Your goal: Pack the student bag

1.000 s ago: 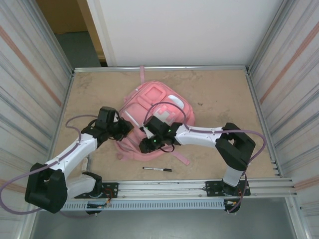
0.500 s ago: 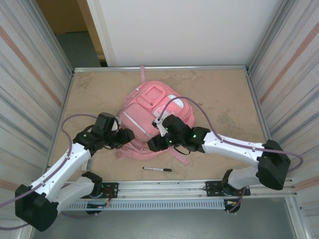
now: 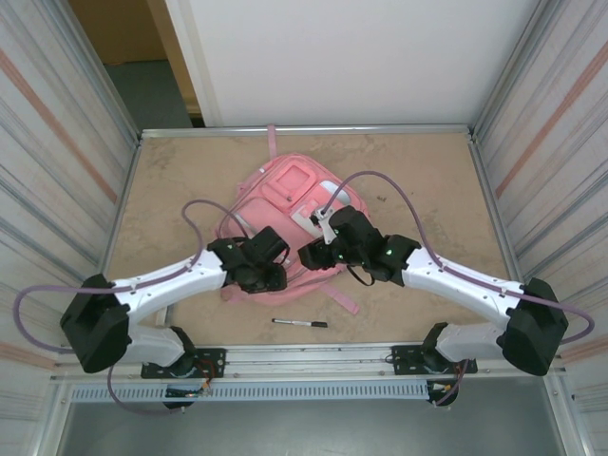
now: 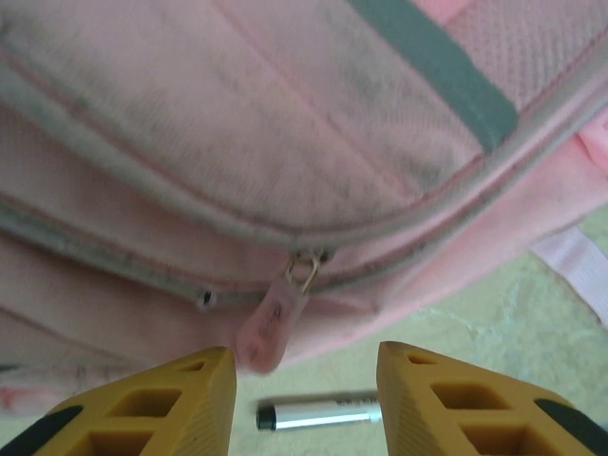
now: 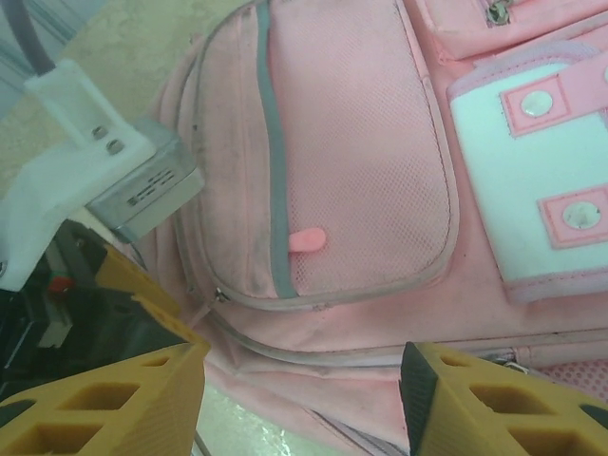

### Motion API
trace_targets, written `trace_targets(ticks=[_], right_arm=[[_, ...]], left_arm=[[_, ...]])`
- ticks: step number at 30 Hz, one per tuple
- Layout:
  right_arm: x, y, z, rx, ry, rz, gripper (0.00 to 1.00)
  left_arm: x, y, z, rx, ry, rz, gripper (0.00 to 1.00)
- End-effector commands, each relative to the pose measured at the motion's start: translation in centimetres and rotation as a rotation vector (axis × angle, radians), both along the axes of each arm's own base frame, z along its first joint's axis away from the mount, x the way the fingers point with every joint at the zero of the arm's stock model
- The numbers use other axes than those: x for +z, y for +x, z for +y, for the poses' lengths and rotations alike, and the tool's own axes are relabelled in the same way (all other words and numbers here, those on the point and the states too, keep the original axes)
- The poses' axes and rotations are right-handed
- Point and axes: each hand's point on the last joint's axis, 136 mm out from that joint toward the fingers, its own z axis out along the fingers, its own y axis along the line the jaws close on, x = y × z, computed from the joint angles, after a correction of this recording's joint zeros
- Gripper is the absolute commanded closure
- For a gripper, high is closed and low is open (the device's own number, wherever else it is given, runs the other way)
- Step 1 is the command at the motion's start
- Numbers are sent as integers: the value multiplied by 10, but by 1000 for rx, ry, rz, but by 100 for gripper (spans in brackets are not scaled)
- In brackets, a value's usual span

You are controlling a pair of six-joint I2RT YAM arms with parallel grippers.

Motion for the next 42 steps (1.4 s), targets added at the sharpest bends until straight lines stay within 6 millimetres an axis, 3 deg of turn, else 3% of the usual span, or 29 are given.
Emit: trace_targets(ticks=[1, 12, 16, 19, 20, 21, 22, 25, 27, 30, 34, 35, 38, 42], right_arm=[[-1, 0, -7, -6, -12, -23, 43], [-4, 0, -3, -22, 48, -3, 42], [-5, 8, -14, -119, 42, -3, 39], [-5, 19, -30, -242, 48, -26, 32], [-5, 22, -38, -300, 53, -29, 28], [-4, 26, -47, -363, 54, -31, 9], [-5, 26, -55, -411, 55, -16, 1], [-12, 21, -66, -468, 61, 55, 1], [-18, 16, -72, -559, 112, 212, 1], [-16, 2, -50, -555, 234, 447, 0], [-20, 0, -30, -627, 354, 602, 29], [-18, 3, -24, -619, 356, 601, 32], [-19, 8, -16, -644, 291, 613, 33], [-36, 9, 0, -697, 271, 691, 34]], left_arm=[[5, 20, 7, 56, 87, -75, 57], [-21, 26, 4, 18, 185, -30, 70], [-27, 25, 4, 20, 197, -15, 88], [-28, 27, 3, 17, 189, -33, 100], [-27, 27, 2, 11, 178, -39, 100], [-25, 28, 1, 6, 170, -45, 100], [-22, 28, -1, -1, 155, -51, 100], [-10, 29, -5, -14, 107, -82, 100], [-2, 29, -9, -30, 62, -113, 100], [16, 30, -24, -87, -42, -167, 100], [35, 33, -39, -144, -135, -257, 100], [38, 33, -40, -145, -144, -267, 100], [47, 32, -42, -154, -169, -280, 100], [49, 31, -41, -150, -193, -298, 100]])
